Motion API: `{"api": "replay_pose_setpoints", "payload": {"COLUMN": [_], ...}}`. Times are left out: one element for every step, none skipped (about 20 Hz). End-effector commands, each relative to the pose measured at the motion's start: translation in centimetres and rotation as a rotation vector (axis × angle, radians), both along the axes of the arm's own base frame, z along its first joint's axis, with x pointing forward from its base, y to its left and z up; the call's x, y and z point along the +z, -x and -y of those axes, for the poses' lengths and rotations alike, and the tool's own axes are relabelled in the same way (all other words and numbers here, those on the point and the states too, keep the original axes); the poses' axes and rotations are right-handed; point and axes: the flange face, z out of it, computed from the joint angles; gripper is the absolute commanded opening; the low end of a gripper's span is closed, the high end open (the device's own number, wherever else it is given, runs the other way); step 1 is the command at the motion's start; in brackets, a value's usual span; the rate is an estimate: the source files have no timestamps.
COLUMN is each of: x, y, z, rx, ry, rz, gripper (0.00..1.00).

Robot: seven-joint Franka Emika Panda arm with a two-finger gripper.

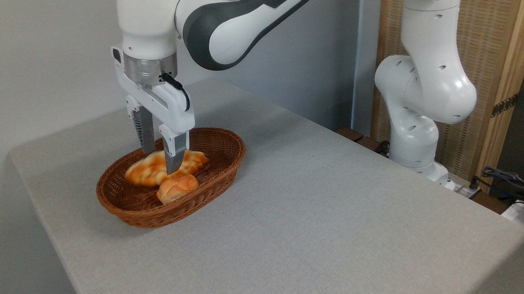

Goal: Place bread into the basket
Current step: 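Open the gripper to release the loaf and raise it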

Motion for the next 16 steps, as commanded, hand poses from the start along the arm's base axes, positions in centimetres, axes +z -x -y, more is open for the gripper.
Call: {"api": "replay_pose_setpoints", "payload": {"x": [0.6, 1.1, 1.6, 2.0, 2.9, 3.4, 4.0, 4.4, 4.8, 4.9, 5.0, 5.0, 5.1, 5.3, 5.3, 5.4], "y": [-0.6, -0.7, -0.8, -0.9, -1.3, -1.4, -1.4, -1.5, -1.4, -1.0, -0.7, -0.6, -0.5, -0.4, -0.3, -0.3], "z": [-0.7, -1.2, -1.7, -2.4, -4.5, -5.4, -6.9, -8.5, -10.6, -12.4, -14.0, -15.4, -15.9, -16.4, -16.4, -16.5], "rx": [0.009, 0.016, 0.019, 0.022, 0.038, 0.044, 0.059, 0.075, 0.086, 0.064, 0.027, 0.000, -0.005, -0.010, -0.011, -0.009], "ry": [-0.004, -0.004, -0.019, -0.039, -0.080, -0.097, -0.117, -0.128, -0.142, -0.167, -0.183, -0.190, -0.191, -0.192, -0.192, -0.192], "rz": [0.030, 0.040, 0.053, 0.063, 0.090, 0.102, 0.112, 0.117, 0.107, 0.080, 0.066, 0.059, 0.058, 0.051, 0.049, 0.051], "gripper": [1.00, 1.00, 1.00, 1.00, 1.00, 1.00, 1.00, 1.00, 1.00, 1.00, 1.00, 1.00, 1.00, 1.00, 1.00, 1.00]}}
